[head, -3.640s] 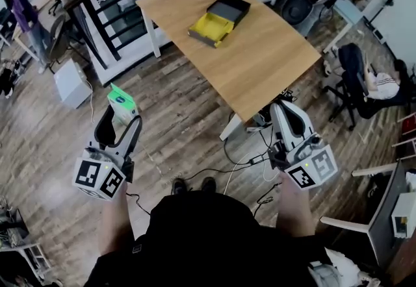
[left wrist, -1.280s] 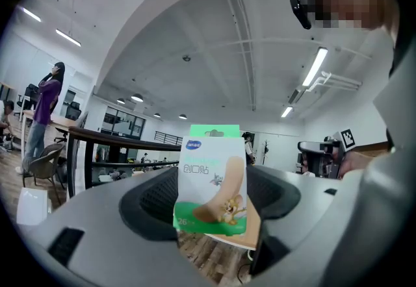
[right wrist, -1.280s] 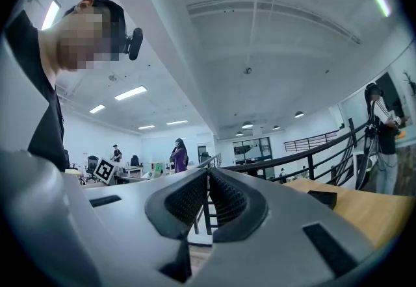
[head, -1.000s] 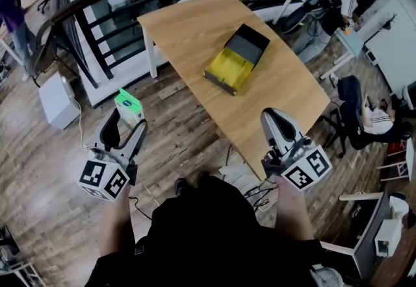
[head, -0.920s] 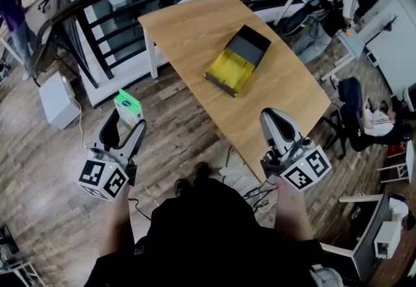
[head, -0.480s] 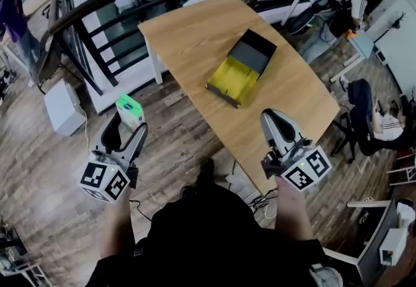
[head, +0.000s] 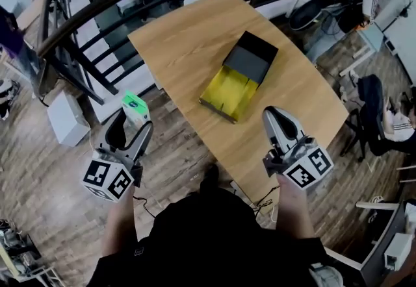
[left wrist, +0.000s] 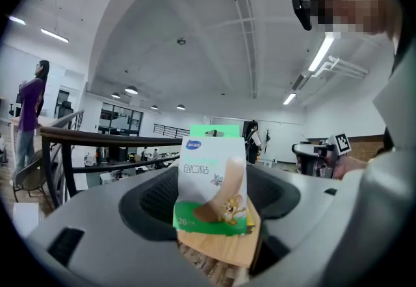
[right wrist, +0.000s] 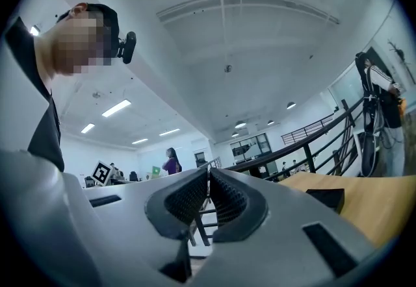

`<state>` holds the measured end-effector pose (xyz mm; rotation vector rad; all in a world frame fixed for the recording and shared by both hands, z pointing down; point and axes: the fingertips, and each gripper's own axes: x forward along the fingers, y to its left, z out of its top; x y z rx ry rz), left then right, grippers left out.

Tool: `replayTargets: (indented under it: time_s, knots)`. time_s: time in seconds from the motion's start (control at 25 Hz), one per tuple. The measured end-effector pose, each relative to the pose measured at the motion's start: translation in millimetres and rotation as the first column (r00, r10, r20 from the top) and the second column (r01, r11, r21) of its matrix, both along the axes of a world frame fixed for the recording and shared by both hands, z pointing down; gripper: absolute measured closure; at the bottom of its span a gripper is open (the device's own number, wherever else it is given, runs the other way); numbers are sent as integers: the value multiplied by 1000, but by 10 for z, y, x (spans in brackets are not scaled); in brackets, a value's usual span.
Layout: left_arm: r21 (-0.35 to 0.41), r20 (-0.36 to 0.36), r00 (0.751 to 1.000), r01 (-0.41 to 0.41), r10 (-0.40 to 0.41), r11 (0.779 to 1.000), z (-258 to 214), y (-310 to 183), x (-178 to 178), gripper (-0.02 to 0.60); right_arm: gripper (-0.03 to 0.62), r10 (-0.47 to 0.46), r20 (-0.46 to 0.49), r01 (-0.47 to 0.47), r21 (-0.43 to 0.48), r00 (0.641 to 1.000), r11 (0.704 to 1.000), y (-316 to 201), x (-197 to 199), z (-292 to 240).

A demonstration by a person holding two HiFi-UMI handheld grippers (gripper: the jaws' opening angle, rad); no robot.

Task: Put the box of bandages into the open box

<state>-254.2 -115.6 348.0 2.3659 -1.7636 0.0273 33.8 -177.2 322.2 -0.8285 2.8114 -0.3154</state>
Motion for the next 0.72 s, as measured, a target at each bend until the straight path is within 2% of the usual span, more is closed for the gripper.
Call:
replayTargets:
  time_s: [0.2, 0.4, 0.72]
  knots:
    - [-11, 23, 1000, 3, -3, 1000, -122, -361, 129, 252, 556, 12, 26, -11, -17, 1000, 1000, -304, 191, 48]
    - [26, 43, 999, 13, -15, 1000, -271, -593, 166, 252, 556, 33, 32, -32, -10, 999, 999, -486, 407, 26]
    - [12, 27, 999, -47, 47, 999, -215, -909, 262, 252, 556, 75, 34, -75, -20, 997, 997, -580, 409, 32]
